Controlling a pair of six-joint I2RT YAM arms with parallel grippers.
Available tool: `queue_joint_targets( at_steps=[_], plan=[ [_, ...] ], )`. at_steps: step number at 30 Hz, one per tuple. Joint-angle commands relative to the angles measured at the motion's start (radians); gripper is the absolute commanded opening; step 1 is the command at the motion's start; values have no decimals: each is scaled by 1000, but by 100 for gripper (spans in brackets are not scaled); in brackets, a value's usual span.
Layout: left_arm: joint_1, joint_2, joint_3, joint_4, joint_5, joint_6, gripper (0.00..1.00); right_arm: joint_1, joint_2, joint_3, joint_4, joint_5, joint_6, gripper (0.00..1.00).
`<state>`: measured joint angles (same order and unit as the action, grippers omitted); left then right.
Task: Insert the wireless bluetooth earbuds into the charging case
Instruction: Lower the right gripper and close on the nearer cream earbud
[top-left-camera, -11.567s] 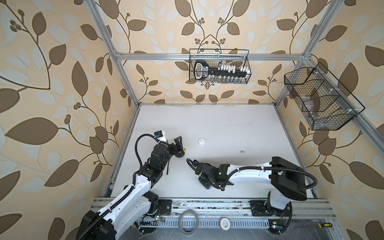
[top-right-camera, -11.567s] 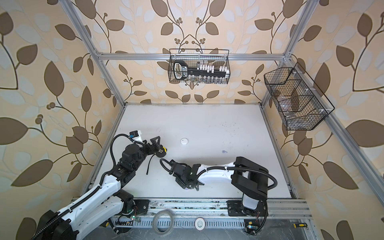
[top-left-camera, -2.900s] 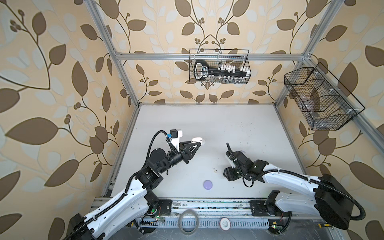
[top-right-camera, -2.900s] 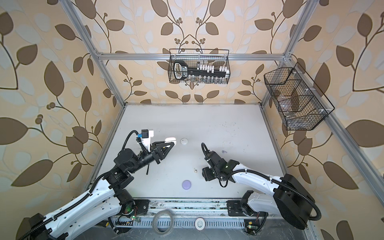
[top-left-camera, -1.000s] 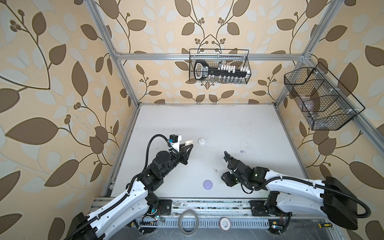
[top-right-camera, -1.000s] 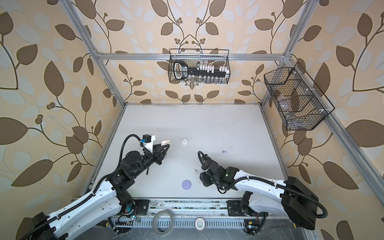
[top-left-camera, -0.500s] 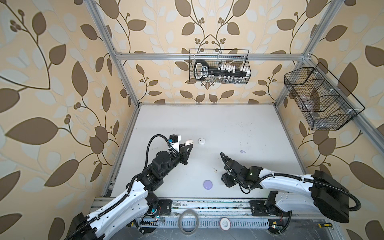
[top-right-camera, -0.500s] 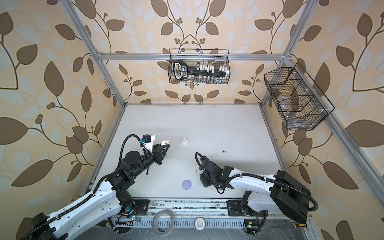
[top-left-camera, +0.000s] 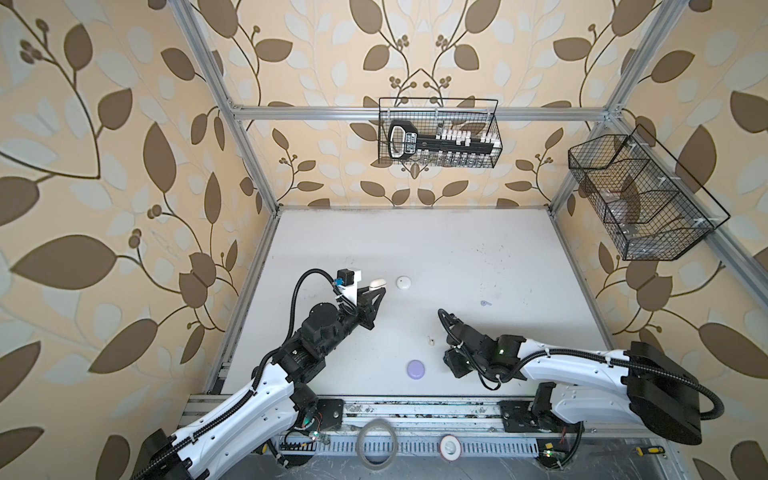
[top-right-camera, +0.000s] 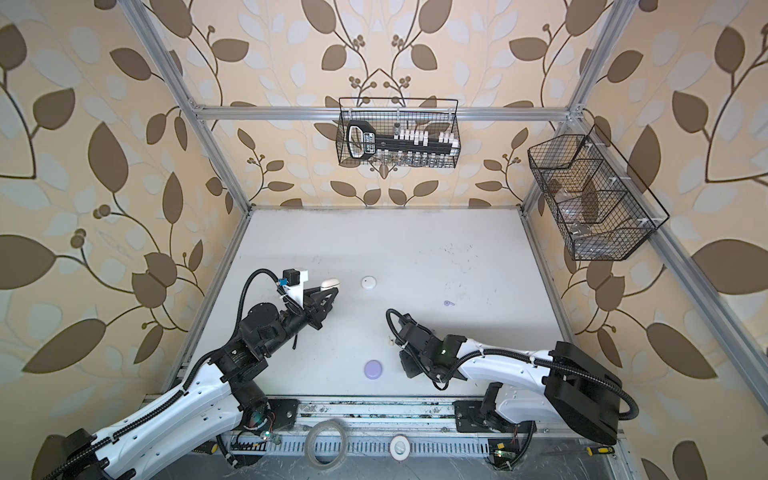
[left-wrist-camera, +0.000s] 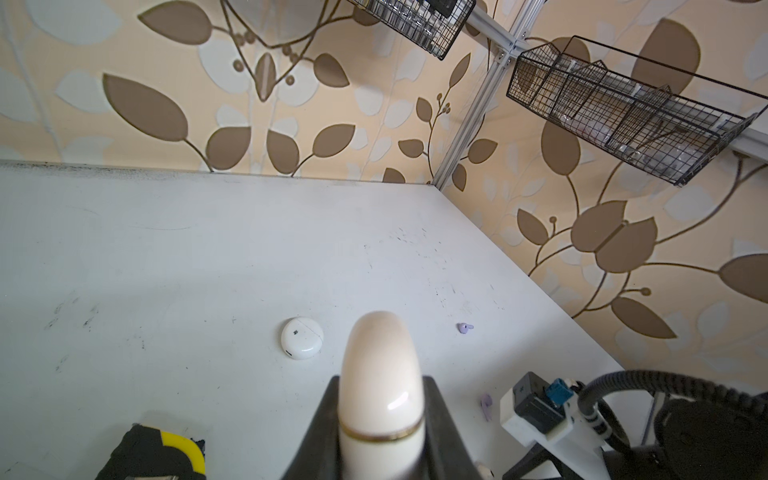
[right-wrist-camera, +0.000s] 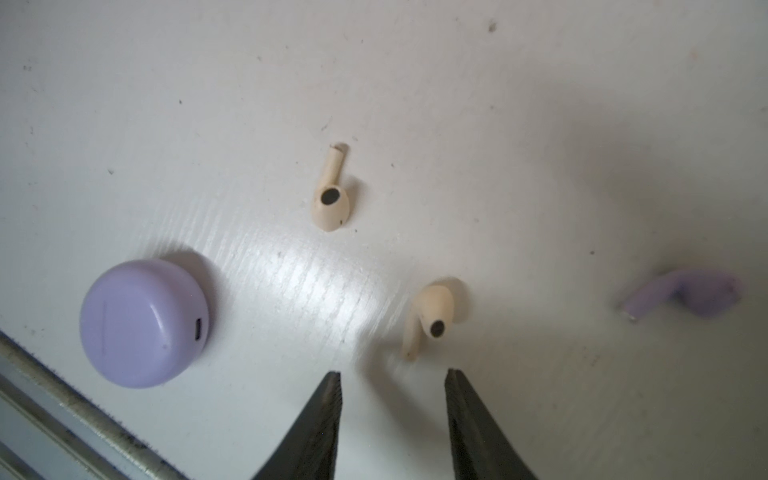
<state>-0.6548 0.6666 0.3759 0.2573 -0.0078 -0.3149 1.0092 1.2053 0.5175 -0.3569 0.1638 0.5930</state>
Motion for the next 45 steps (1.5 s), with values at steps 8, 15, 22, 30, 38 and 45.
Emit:
queue_joint_targets(
  at_steps=[8,15,22,30,38,45],
  plan=[
    [-2,-25,-8,50,40,28,0,-114,57,106,-75,-43,-112,43],
    [-2,-28,-8,46,37,31,0,-118,188,144,-40,-102,-145,42],
    [-2,-28,-6,46,38,31,0,-116,246,168,-49,-96,-162,39],
    [-2,-29,-5,44,38,28,0,-104,244,168,-57,-91,-157,36],
    [-2,-29,-5,45,39,30,0,-101,244,164,-60,-79,-153,24],
    [-2,-29,-5,45,39,29,0,-95,222,144,-44,-77,-129,22]
  ],
)
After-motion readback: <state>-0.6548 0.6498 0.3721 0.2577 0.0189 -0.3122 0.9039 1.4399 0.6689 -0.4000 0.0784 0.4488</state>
